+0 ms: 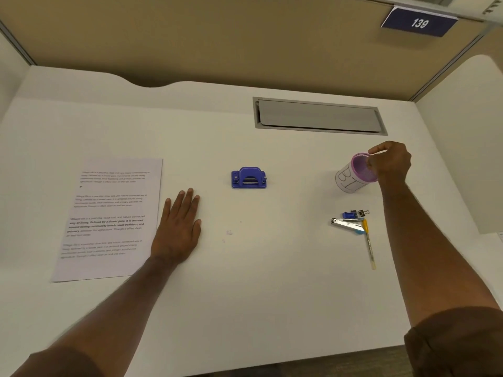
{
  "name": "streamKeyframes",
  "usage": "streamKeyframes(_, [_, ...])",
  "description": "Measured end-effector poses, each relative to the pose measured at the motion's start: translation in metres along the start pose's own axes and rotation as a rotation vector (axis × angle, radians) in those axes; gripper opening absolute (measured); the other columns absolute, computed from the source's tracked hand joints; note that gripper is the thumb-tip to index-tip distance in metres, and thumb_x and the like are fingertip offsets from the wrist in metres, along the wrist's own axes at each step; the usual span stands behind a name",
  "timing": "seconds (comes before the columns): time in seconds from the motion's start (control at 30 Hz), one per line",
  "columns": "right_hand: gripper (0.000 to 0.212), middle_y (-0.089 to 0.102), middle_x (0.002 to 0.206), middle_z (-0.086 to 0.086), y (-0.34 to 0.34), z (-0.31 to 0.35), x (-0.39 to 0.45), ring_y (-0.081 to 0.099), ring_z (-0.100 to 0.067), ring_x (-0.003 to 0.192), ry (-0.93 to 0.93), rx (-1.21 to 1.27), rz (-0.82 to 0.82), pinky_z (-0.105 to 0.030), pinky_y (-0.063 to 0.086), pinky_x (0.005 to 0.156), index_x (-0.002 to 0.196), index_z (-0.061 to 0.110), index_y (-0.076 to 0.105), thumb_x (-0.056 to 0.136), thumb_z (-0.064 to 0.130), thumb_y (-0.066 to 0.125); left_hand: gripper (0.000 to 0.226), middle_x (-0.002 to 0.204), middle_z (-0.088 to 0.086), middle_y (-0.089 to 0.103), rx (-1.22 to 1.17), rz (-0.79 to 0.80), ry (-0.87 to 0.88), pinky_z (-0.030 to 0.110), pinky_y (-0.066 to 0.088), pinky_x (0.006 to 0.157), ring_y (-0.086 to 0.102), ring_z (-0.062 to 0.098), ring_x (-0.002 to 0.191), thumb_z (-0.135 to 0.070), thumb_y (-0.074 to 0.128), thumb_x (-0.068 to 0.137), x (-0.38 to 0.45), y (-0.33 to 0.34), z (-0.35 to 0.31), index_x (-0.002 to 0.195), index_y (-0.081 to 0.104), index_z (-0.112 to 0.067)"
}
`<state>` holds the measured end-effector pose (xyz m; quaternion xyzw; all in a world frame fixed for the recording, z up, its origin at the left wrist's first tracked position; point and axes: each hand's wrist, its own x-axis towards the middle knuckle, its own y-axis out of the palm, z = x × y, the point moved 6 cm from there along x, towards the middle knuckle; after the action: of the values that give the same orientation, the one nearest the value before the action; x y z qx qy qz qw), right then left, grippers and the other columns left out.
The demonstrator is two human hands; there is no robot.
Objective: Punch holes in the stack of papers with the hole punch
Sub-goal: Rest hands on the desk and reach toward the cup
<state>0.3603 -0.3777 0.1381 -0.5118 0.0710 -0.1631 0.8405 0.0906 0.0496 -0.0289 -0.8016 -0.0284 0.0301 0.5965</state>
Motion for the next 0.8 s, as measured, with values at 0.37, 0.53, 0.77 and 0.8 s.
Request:
streamKeyframes(0.37, [0.011,0.075,0.085,-0.005,0.048,0.069,-0.159,0.068,-0.020,0.073,-0.370,0.448,0.063,-0.036,0.055,0.073,0.090,0.011,0.076,0.087,0.009,0.065,0.065,0.168,0.009,0.012,-0.010,0.007,-0.004,0.052,0.010,0.127,0.010,0.027,0.156,-0.035,0.020,0.099,0.000,-0.004,-0.004,0.158,0.021,-0.009])
streamKeyframes(0.53, [0.025,0.071,0.119,-0.004,0.131,0.066,-0.270,0.065,-0.025,0.111,-0.632,0.059,0.297,-0.036,0.051,0.095,0.116,0.015,0.072,0.094,0.019,0.060,0.064,0.168,0.010,0.015,-0.014,0.004,-0.003,0.053,0.012,0.126,0.013,0.027,0.156,-0.033,0.022,0.099,0.000,-0.005,-0.003,0.157,0.024,-0.008])
streamKeyframes(0.77, [0.052,0.001,0.166,-0.007,0.169,0.031,-0.305,-0.002,-0.027,0.153,-0.718,-0.363,0.389,-0.054,0.007,0.121,0.155,0.039,0.018,0.104,0.047,0.025,0.064,0.168,0.010,0.014,0.006,0.014,-0.005,0.053,0.012,0.126,0.012,0.028,0.156,-0.033,0.024,0.099,0.000,-0.005,-0.003,0.158,0.023,-0.008])
streamKeyframes(0.8, [0.052,-0.003,0.166,-0.008,0.170,0.029,-0.308,-0.005,-0.028,0.153,-0.716,-0.365,0.393,-0.055,0.007,0.121,0.155,0.042,0.016,0.104,0.049,0.024,0.064,0.168,0.010,0.013,0.008,0.019,-0.009,0.053,0.011,0.126,0.011,0.027,0.156,-0.033,0.023,0.099,0.000,-0.005,-0.003,0.158,0.022,-0.009])
